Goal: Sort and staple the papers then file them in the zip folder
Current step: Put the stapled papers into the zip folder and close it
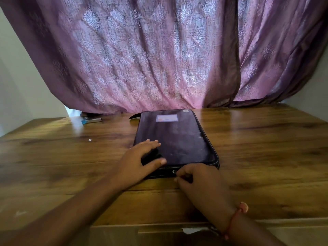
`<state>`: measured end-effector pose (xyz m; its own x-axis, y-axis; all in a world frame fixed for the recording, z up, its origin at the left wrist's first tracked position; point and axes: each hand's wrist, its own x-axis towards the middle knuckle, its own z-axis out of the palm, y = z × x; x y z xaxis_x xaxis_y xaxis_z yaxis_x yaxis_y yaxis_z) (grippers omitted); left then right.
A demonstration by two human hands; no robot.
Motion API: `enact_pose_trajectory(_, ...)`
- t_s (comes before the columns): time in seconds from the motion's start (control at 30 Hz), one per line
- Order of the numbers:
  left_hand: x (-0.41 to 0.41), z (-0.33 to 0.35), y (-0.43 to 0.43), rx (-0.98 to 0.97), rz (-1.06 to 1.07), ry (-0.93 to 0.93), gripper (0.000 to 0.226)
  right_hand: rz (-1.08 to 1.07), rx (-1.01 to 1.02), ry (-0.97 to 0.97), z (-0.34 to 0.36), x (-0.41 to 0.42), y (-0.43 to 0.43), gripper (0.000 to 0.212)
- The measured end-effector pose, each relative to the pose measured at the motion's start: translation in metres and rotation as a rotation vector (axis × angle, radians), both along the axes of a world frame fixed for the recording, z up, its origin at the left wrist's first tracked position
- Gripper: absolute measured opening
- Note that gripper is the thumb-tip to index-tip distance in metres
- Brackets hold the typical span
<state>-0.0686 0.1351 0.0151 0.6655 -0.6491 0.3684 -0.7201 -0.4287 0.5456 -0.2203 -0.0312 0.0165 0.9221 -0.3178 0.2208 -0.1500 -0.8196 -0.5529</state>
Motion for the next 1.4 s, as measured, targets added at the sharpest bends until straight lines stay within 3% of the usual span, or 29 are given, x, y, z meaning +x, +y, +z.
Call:
enact_pose_trajectory(0.1, 0.001, 0.004, 0.003, -0.293, 0.010, 0.243, 0.058, 0.036, -0.006, -0.014, 0.001, 0.008, 0.013, 0.025)
enact_pose_trajectory(0.3, 0.010, 0.001, 0.008, -0.585, -0.050, 0.614, 0.090, 0.112, -0.031, -0.016, 0.002, 0.024, 0.044, 0.023)
enact_pose_trajectory(0.57, 0.019, -0.001, 0.009, -0.696, -0.052, 0.679, 0.090, 0.143, -0.055, -0.045, -0.002, 0.046, 0.082, 0.017)
enact_pose_trajectory(0.73, 0.016, 0.003, 0.009, -0.635, 0.009, 0.719, 0.086, 0.194, -0.067, -0.016, 0.000, 0.044, 0.080, 0.028)
enact_pose_trajectory(0.8, 0.013, 0.005, 0.006, -0.635, 0.060, 0.740, 0.074, 0.185, -0.078, 0.001, 0.006, 0.038, 0.071, 0.036)
enact_pose_trajectory(0.93, 0.018, 0.004, 0.000, -0.406, 0.206, 0.439, 0.029, 0.071, -0.076, -0.071, 0.031, 0.029, 0.029, 0.030)
enact_pose_trajectory(1.0, 0.026, 0.007, -0.004, -0.231, 0.312, 0.338, 0.035, -0.068, -0.091, -0.137, 0.038, 0.036, -0.010, 0.030)
enact_pose_trajectory(1.1, 0.036, 0.015, -0.013, -0.064, 0.334, 0.279, 0.031, -0.234, -0.174, 0.060, 0.040, 0.059, -0.065, 0.045)
enact_pose_trajectory(1.2, 0.045, 0.023, -0.024, 0.014, 0.345, 0.313, 0.033, -0.217, -0.032, 0.222, 0.035, 0.080, -0.097, 0.048)
enact_pose_trajectory(1.3, 0.054, 0.032, -0.036, 0.065, 0.424, 0.382, 0.036, -0.177, 0.052, 0.213, 0.024, 0.104, -0.111, 0.049)
enact_pose_trajectory(1.4, 0.063, 0.034, -0.047, 0.019, 0.492, 0.469, 0.047, -0.138, 0.179, 0.160, 0.014, 0.127, -0.120, 0.071)
